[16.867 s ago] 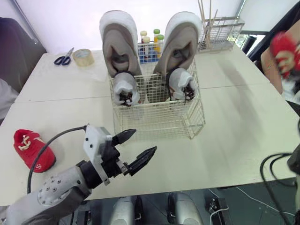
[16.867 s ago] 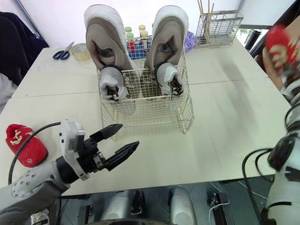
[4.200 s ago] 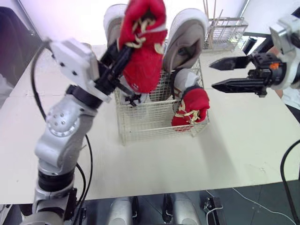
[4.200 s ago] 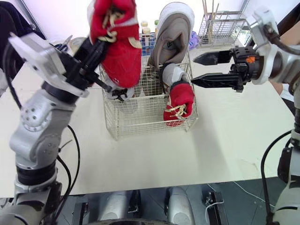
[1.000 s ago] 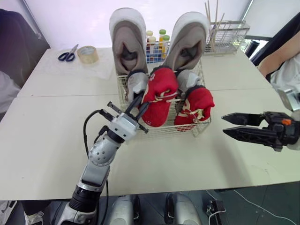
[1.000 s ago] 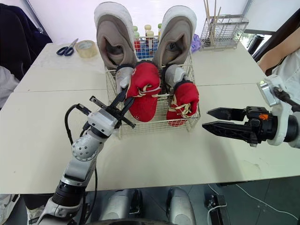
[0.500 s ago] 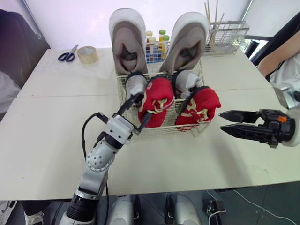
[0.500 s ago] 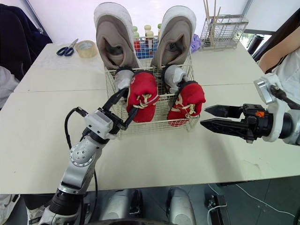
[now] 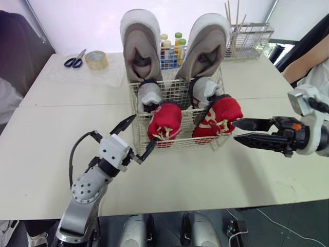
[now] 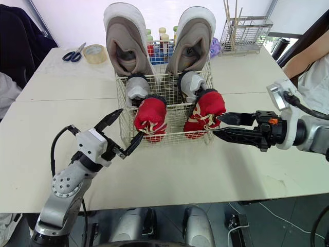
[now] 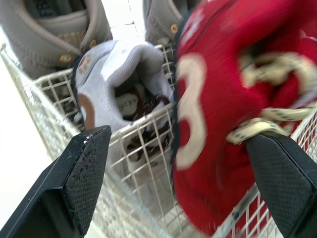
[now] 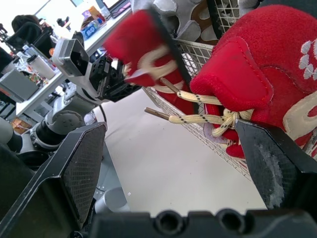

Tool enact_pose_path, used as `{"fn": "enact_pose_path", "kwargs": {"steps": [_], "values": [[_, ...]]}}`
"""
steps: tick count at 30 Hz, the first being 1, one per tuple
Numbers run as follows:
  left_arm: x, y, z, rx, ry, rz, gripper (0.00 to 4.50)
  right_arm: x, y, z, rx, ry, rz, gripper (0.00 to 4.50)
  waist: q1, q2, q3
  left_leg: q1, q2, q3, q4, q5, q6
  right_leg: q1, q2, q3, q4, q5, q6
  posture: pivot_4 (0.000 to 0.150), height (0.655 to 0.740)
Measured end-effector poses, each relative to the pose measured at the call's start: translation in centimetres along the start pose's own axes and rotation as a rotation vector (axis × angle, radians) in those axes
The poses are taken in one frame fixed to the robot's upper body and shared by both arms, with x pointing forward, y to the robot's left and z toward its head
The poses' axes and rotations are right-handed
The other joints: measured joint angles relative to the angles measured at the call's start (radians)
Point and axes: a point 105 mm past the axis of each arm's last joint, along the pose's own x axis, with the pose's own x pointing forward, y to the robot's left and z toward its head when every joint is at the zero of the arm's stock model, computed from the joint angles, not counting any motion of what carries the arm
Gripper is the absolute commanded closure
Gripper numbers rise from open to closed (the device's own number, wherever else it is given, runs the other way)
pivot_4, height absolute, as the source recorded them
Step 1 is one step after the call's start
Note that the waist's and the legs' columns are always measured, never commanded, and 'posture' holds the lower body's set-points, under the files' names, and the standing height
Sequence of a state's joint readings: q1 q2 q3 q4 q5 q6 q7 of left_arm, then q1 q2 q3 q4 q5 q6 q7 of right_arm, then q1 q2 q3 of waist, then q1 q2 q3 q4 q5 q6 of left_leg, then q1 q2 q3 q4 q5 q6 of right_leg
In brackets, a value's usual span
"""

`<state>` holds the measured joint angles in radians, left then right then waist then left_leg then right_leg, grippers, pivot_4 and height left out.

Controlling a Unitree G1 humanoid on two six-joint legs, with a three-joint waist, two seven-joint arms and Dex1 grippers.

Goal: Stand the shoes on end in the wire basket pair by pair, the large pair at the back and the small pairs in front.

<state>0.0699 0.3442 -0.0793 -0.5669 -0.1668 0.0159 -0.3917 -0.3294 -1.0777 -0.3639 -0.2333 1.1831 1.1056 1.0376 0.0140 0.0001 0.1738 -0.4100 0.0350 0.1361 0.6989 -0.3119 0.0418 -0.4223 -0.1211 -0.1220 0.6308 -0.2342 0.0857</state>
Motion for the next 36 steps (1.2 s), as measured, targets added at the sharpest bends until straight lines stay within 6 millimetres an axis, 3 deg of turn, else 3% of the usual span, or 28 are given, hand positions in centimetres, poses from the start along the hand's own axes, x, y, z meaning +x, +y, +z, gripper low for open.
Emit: {"fn": "enact_pose_path", "kwargs": {"steps": [11, 22, 25, 28, 32, 36], "values": [[-2.4, 2.4, 1.3, 0.018, 0.116, 0.100, 0.15, 0.3, -0.6, -0.2, -0.010, -0.003, 0.021, 0.00, -0.005, 0.000, 0.000, 0.000, 0.000, 0.000, 0.000, 0.000, 0.000, -0.001, 0.001, 0.000, 0.000, 0.000, 0.000, 0.150, 0.7400], [-4.8, 2.2, 1.2, -0.030, 0.266, 0.033, 0.15, 0.7, -1.0, -0.3, -0.018, -0.007, 0.046, 0.00, -0.002, 0.000, 0.000, 0.000, 0.000, 0.000, 0.000, 0.000, 0.000, -0.001, 0.001, 0.001, 0.000, 0.000, 0.000, 0.150, 0.7400], [-5.4, 4.2, 0.8, -0.080, 0.352, 0.131, 0.15, 0.7, -0.9, -0.3, -0.013, -0.007, 0.047, 0.00, -0.002, 0.000, 0.000, 0.000, 0.000, 0.000, 0.000, 0.000, -0.001, -0.001, 0.001, 0.001, 0.000, 0.000, 0.000, 0.150, 0.7400], [-5.7, 7.4, 2.4, -0.119, 0.323, 0.266, 0.15, 0.5, -0.7, -0.2, 0.004, -0.017, 0.053, 0.00, -0.002, 0.000, 0.000, 0.000, 0.000, -0.001, 0.000, 0.004, -0.007, 0.000, 0.001, 0.001, 0.000, 0.000, 0.000, 0.150, 0.7400], [-8.7, 10.0, 3.7, -0.460, 0.295, 0.331, 0.15, -0.9, -0.1, 1.4, 0.034, -0.113, 0.053, 0.00, -0.010, 0.000, 0.001, 0.000, 0.001, 0.000, -0.001, 0.004, -0.008, -0.001, -0.003, 0.002, 0.000, 0.000, 0.000, 0.150, 0.7400], [-12.7, 9.5, 2.0, -0.606, 0.459, 0.333, 0.15, -2.8, 0.1, 1.2, 0.081, -0.141, 0.003, 0.00, -0.008, 0.000, 0.001, 0.000, -0.001, 0.000, -0.001, 0.004, -0.008, -0.001, 0.000, 0.001, -0.002, -0.001, 0.000, 0.150, 0.7400]]}}
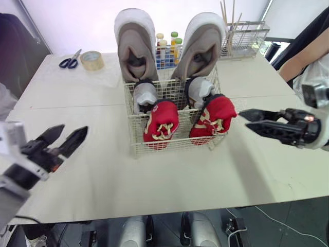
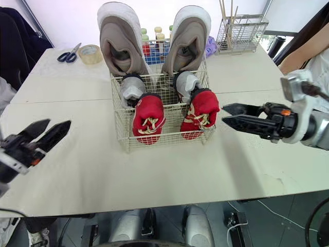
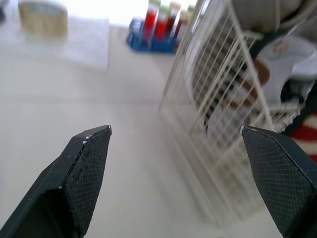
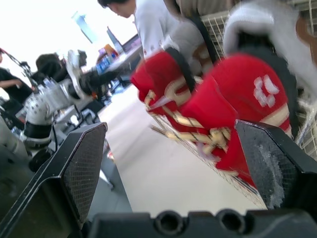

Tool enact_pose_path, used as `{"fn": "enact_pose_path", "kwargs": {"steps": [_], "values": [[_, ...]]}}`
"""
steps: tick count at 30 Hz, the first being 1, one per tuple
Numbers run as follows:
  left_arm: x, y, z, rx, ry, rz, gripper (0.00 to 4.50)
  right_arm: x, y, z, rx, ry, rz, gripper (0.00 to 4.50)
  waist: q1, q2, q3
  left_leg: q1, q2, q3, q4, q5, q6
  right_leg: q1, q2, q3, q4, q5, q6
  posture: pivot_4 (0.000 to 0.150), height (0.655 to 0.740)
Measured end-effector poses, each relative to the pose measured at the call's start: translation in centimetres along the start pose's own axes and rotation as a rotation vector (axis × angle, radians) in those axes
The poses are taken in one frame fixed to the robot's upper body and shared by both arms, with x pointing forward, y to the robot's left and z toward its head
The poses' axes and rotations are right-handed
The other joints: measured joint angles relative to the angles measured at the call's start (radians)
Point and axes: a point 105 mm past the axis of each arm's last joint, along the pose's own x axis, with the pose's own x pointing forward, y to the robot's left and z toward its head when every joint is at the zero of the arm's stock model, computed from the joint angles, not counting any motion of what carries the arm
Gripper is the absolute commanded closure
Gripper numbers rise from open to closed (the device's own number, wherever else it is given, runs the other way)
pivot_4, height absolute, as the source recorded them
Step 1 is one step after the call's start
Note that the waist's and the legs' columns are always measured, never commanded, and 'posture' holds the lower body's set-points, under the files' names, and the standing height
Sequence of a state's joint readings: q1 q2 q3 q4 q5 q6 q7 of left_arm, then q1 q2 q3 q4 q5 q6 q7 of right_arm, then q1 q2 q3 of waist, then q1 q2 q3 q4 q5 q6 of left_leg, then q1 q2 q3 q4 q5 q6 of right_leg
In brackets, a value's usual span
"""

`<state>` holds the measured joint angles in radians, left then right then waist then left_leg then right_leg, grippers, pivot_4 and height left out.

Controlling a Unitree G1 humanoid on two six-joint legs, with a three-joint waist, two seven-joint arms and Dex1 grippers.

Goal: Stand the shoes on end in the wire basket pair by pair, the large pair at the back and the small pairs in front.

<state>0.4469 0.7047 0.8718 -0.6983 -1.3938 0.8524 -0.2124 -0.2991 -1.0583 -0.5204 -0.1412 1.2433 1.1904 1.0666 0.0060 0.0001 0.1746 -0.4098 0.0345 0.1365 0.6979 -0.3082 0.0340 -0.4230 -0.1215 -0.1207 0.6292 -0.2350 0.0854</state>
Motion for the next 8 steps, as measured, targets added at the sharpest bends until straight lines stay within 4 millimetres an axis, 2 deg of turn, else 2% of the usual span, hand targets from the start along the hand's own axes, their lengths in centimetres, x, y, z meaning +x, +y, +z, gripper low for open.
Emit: {"fn": "enact_pose_path", "kwargs": {"steps": [1, 3, 6, 8], "values": [[-0.6, 0.4, -1.1, -0.030, 0.053, 0.004, 0.15, -0.7, -0.4, -0.6, 0.033, 0.006, -0.035, 0.00, 0.006, 0.000, 0.000, 0.000, -0.001, 0.000, 0.000, -0.001, 0.001, 0.000, 0.000, 0.000, 0.000, -0.002, -0.003, 0.150, 0.7400], [-0.9, 0.4, -1.9, -0.036, 0.081, -0.006, 0.15, -1.6, -1.0, -1.7, 0.077, 0.021, -0.080, 0.00, 0.015, -0.001, 0.000, 0.000, -0.001, -0.001, 0.000, -0.001, 0.001, -0.001, -0.001, 0.000, -0.002, -0.002, -0.004, 0.150, 0.7400], [-0.8, 0.3, -4.5, -0.048, 0.137, -0.012, 0.15, -4.1, -2.7, -5.8, 0.216, 0.066, -0.219, 0.00, 0.030, 0.000, -0.001, 0.001, -0.002, 0.000, 0.000, -0.008, 0.006, -0.001, -0.001, 0.001, -0.006, -0.002, -0.004, 0.150, 0.7400], [-0.4, 0.0, -5.9, -0.046, 0.172, -0.033, 0.15, -4.6, -3.1, -6.7, 0.236, 0.077, -0.253, 0.00, 0.030, 0.001, -0.001, 0.000, -0.002, 0.002, 0.000, -0.008, 0.006, 0.001, -0.001, 0.003, -0.006, -0.002, -0.005, 0.150, 0.7400]]}}
